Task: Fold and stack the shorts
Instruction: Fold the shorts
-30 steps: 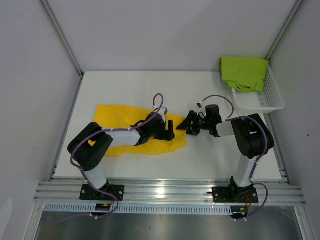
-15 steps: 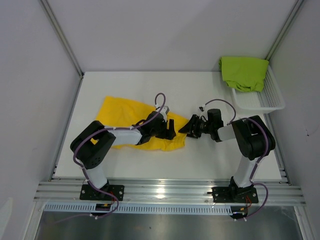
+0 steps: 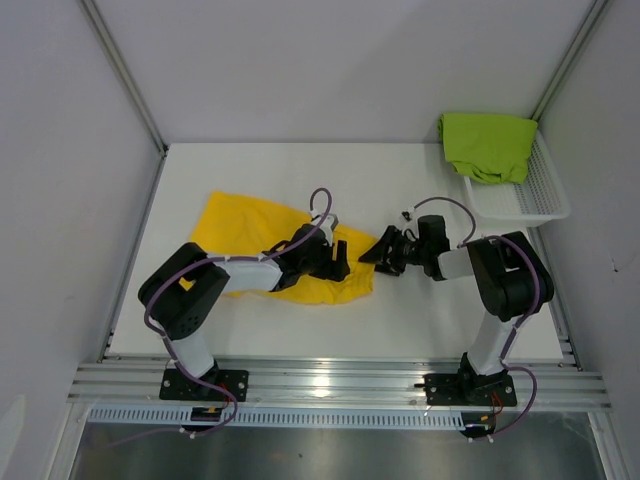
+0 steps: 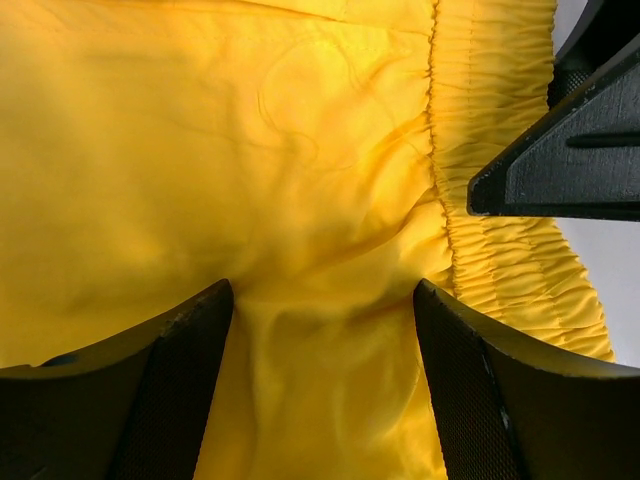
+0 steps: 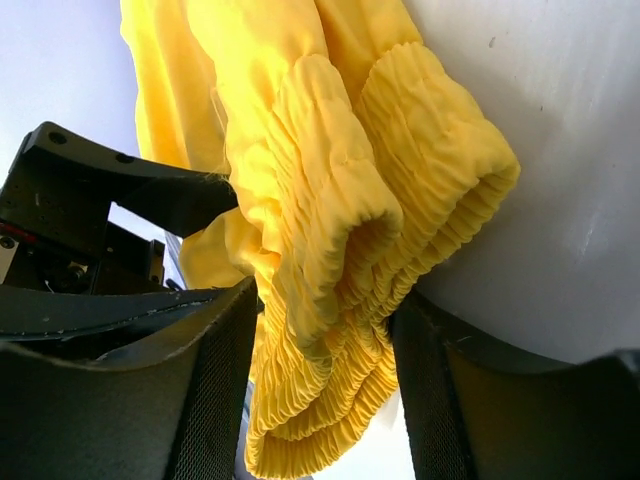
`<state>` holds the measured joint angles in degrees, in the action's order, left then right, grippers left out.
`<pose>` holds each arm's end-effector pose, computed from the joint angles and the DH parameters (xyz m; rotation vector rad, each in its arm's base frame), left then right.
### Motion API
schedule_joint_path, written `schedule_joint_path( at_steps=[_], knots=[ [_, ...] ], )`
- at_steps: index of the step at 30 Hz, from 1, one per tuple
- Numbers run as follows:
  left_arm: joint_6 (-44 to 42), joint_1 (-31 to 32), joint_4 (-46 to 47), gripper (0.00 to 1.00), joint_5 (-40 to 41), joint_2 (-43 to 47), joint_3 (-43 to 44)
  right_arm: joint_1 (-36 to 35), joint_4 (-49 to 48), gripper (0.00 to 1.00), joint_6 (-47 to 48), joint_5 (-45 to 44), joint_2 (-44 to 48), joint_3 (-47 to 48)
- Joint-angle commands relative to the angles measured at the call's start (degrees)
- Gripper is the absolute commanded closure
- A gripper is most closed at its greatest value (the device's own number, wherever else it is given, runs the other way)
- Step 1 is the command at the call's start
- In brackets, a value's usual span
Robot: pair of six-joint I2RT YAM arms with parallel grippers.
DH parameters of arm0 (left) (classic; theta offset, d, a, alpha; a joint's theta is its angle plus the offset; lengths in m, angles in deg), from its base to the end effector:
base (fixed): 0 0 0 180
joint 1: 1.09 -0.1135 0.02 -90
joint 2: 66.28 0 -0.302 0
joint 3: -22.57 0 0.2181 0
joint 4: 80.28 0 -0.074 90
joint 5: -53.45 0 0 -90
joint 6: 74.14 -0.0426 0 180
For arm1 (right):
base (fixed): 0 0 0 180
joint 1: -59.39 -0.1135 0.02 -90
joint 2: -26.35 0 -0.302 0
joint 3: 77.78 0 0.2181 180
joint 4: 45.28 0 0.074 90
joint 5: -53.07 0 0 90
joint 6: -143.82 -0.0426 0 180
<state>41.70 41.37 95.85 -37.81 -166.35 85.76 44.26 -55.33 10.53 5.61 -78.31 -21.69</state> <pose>0.2469 -0.2272 0.2039 0.3539 2.3403 -0.6306 0.3045 0.1122 0.1765 0.1442 2.3911 1.3539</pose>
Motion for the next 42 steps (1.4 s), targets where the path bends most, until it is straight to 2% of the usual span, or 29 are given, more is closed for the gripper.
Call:
schedule_joint_path(
  at_steps=[1, 2, 5, 6, 8, 11, 12, 15, 18, 23, 25, 29, 38, 42],
  knots=[
    [-0.4, -0.3, -15.8, 0.23, 0.6, -4.5, -4.6, -0.2, 4.0, 0.43, 0.6, -2.6, 1.3, -1.9],
    [-0.4, -0.2, -15.5, 0.22, 0.5, -4.7, -4.6, -0.1, 4.4, 0.48, 1.1, -3.0, 2.2, -2.1],
    [-0.3, 0.0, -15.4, 0.23, 0.0, -4.9, -4.4, 0.2, 8.0, 0.75, 2.2, -4.3, 3.0, -0.8],
    [-0.3, 0.1, -14.9, 0.23, -0.7, -4.6, -4.4, 0.5, 10.8, 0.9, 3.4, -4.3, 3.1, 0.1],
    [-0.1, 0.2, -14.4, 0.22, -1.5, -3.6, -4.6, 1.0, 14.4, 1.0, 4.4, -4.4, 3.2, 3.7],
    [0.3, 0.0, -13.2, 0.2, -2.4, 0.7, -5.2, 1.1, 30.2, 1.0, 10.9, -7.6, 3.6, 13.0],
    [0.1, -0.4, -13.4, 0.19, -2.4, 1.9, -4.9, 0.8, 38.9, 1.0, 13.1, -8.9, 3.6, 15.7],
    [-0.9, -1.7, -14.6, 0.19, -2.6, 5.1, -4.2, 1.1, 50.0, 1.0, 18.8, -13.9, 4.8, 22.4],
    [-1.2, -2.9, -13.9, 0.19, -2.3, 6.7, -6.2, 2.8, 55.4, 1.0, 21.9, -17.3, 7.1, 25.0],
    [2.4, -6.2, 0.8, 0.18, -8.4, 10.8, -16.8, 6.8, 57.6, 1.0, 23.0, -20.5, 9.6, 26.2],
    [3.3, -7.9, 3.4, 0.18, -9.1, 11.7, -20.7, 7.9, 56.9, 1.0, 22.7, -20.5, 9.7, 26.2],
    [5.4, -8.0, 5.4, 0.18, -8.0, 14.2, -24.7, 10.3, 55.7, 1.0, 21.9, -21.2, 9.0, 26.7],
    [8.7, -10.5, 8.4, 0.13, -6.0, 27.6, -33.3, 14.3, 53.8, 1.0, 21.1, -23.3, 8.3, 26.8],
    [12.0, -15.4, 10.8, 0.11, -8.5, 30.5, -36.5, 14.6, 53.5, 1.0, 20.6, -25.4, 9.3, 26.6]
  ],
)
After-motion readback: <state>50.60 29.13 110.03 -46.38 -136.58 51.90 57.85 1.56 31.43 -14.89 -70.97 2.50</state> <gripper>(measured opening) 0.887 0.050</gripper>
